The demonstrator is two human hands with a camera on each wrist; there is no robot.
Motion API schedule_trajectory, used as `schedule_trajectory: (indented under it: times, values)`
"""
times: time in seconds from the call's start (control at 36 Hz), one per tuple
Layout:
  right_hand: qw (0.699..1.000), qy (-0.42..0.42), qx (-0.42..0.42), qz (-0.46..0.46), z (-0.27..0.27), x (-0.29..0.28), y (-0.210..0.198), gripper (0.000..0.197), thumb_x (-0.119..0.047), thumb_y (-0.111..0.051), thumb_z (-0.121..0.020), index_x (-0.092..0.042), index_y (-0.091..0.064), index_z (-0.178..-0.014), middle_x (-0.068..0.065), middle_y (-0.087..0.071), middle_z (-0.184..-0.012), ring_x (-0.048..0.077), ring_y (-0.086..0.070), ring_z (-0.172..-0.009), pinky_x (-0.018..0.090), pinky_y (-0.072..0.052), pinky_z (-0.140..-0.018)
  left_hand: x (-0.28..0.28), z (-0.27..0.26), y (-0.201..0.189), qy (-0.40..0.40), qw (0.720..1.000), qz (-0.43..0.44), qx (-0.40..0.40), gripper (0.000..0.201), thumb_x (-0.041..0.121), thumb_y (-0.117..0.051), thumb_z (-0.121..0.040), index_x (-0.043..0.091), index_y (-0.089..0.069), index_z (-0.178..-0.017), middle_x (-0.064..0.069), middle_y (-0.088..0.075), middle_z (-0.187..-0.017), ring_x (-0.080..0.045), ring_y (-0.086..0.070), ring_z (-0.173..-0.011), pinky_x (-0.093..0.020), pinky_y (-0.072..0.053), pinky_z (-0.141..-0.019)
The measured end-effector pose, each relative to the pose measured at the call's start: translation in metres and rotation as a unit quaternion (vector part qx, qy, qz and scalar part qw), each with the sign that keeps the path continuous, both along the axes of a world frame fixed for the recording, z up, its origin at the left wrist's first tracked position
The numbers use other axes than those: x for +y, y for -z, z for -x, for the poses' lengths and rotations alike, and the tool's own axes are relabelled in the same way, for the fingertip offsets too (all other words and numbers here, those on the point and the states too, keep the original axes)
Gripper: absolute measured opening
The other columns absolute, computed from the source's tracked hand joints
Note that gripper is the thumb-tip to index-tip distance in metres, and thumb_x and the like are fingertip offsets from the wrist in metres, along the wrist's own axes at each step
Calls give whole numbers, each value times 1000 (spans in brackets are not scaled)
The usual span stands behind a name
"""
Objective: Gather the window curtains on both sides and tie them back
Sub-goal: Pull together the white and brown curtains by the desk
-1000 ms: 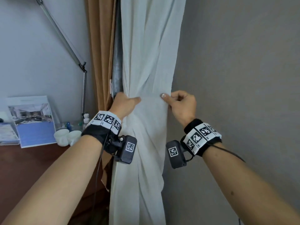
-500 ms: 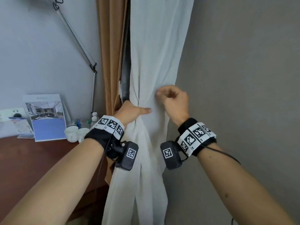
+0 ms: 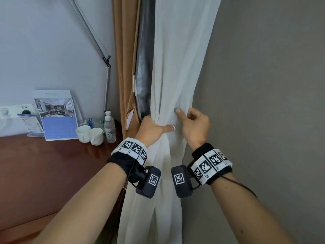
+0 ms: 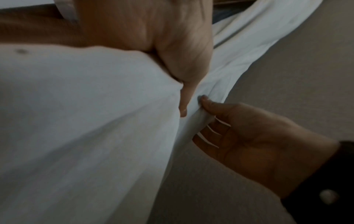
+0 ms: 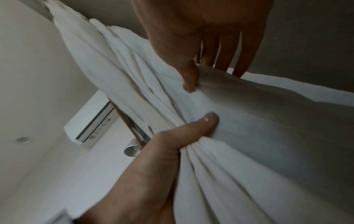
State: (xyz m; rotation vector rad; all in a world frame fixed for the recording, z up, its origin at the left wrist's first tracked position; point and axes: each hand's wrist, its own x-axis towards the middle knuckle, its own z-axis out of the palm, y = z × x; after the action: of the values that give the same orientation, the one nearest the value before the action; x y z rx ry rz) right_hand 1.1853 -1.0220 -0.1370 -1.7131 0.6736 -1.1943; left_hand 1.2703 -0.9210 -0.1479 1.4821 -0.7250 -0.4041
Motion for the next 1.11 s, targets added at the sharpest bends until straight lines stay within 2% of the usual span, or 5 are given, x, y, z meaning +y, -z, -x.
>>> schedule_trajectory:
  times: [0.5, 0.61, 0.72, 0.97, 1.11]
  values:
    - [998, -52, -23, 13, 21, 29, 0, 19, -11, -72, -80, -13, -63, -64, -10, -58, -59, 5, -54, -61, 21, -48, -64, -20, 19, 6, 16, 999, 25, -40, 33, 16, -76, -64, 29, -69, -94, 6, -72, -96, -3, -68, -91, -24, -55, -81]
    - [984, -172, -10, -46, 32, 23, -12, 27, -5, -67, -87, -20, -65, -64, -16, -65, -60, -2, -61, -65, 15, -49, -68, -20, 18, 10, 29, 997, 69, 0, 33, -7, -72, -78, 8, -67, -108, 1, -69, -96, 11, -65, -76, -9, -50, -69]
    - [969, -165, -71, -167, 41, 10, -10, 8, -11, -67, -88, -6, -72, -92, 11, -73, -90, 19, -68, -87, 39, -56, -90, -23, 16, 19, 49, 996, 72, 37, 35, -4, -70, -82, 11, -65, -114, -3, -69, -108, 8, -65, -84, -9, -49, -77]
    - [956, -145, 4, -255, 33, -3, 32, 82, -10, -72, -77, -25, -34, -147, -13, -46, -141, -1, -45, -121, 24, -40, -100, -27, 24, 39, 53, 997, 52, 31, 32, 10, -55, -96, 13, -58, -128, 10, -64, -114, 6, -59, -102, -5, -45, -85]
    - [953, -141, -23, -266, 31, 1, 43, 23, -14, -72, -84, -3, -70, -105, 9, -74, -103, 19, -69, -96, 34, -53, -90, -23, 23, 38, 36, 994, 91, 58, 27, 13, -64, -91, 15, -64, -118, 1, -69, -116, 4, -65, -99, -10, -48, -82]
